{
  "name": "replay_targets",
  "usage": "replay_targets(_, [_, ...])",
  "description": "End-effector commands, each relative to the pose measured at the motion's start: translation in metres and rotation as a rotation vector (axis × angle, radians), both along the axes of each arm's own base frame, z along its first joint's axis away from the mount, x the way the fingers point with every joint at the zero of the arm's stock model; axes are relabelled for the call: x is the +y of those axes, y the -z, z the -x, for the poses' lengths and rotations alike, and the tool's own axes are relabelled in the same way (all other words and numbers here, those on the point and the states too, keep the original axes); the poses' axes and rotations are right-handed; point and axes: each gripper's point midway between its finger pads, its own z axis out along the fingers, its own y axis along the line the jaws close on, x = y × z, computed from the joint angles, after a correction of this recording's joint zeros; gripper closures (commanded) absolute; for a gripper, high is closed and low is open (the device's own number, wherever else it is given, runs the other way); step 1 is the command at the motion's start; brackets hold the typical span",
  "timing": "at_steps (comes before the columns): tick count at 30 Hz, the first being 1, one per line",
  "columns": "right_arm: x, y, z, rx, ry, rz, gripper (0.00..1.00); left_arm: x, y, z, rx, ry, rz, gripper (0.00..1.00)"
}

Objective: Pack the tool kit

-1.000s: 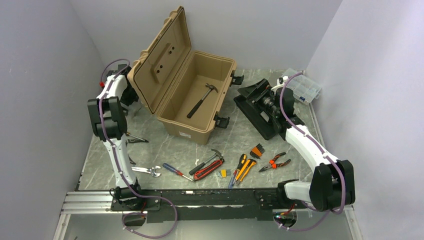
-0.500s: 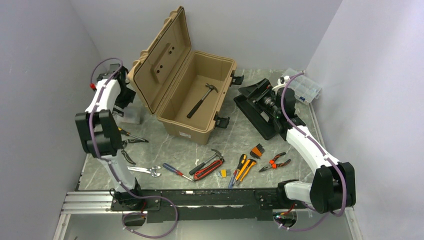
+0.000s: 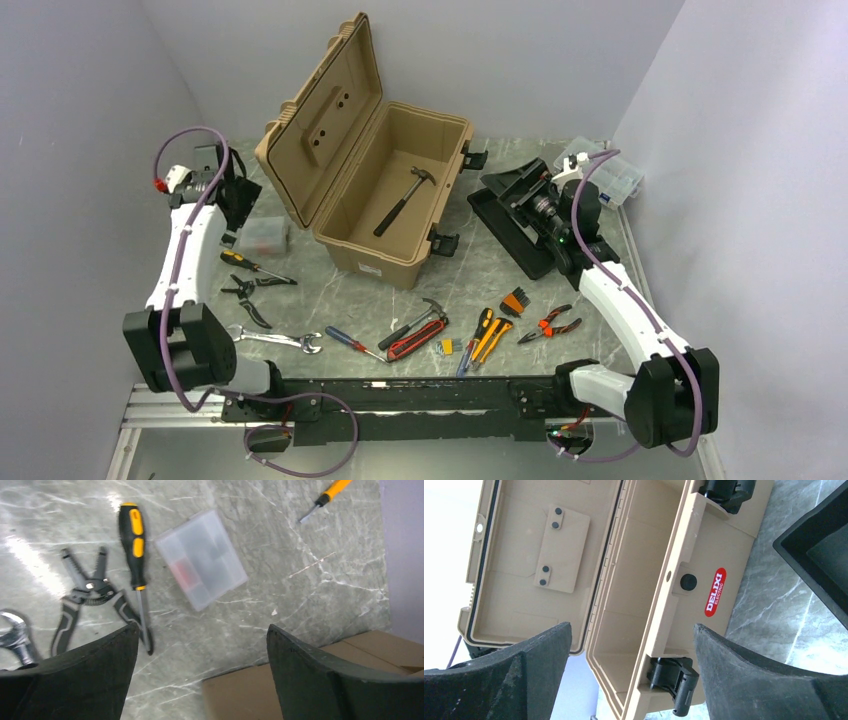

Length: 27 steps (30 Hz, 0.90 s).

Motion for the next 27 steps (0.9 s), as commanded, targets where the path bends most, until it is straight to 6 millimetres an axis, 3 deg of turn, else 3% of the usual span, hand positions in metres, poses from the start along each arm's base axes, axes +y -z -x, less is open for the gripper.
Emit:
replay_targets(1, [-0.002, -0.012, 0.004, -0.036, -0.001, 0.007, 0.07, -0.009, 0.002, -0.040, -0.063, 0.076, 0.047, 0.00])
replay_targets(4, [-0.004, -0.014, 0.005, -0.045, 0.008, 0.009, 0.07, -0.010, 0.014, -0.049, 0.034, 0.045, 0.072, 0.01])
replay_targets(8, [-0.002, -0.015, 0.001, -0.053, 0.000, -0.001, 0.07, -0.017, 0.048, -0.052, 0.179, -0.005, 0.124, 0.01])
replay_targets(13, [0.005, -0.013, -0.004, -0.044, -0.037, -0.006, 0.07, -0.033, 0.086, -0.056, 0.161, -0.086, 0.251, 0.01])
replay_targets(27, [0.003, -0.006, -0.007, -0.034, -0.059, 0.005, 0.07, -0.021, 0.113, -0.076, 0.215, -0.180, 0.252, 0.01])
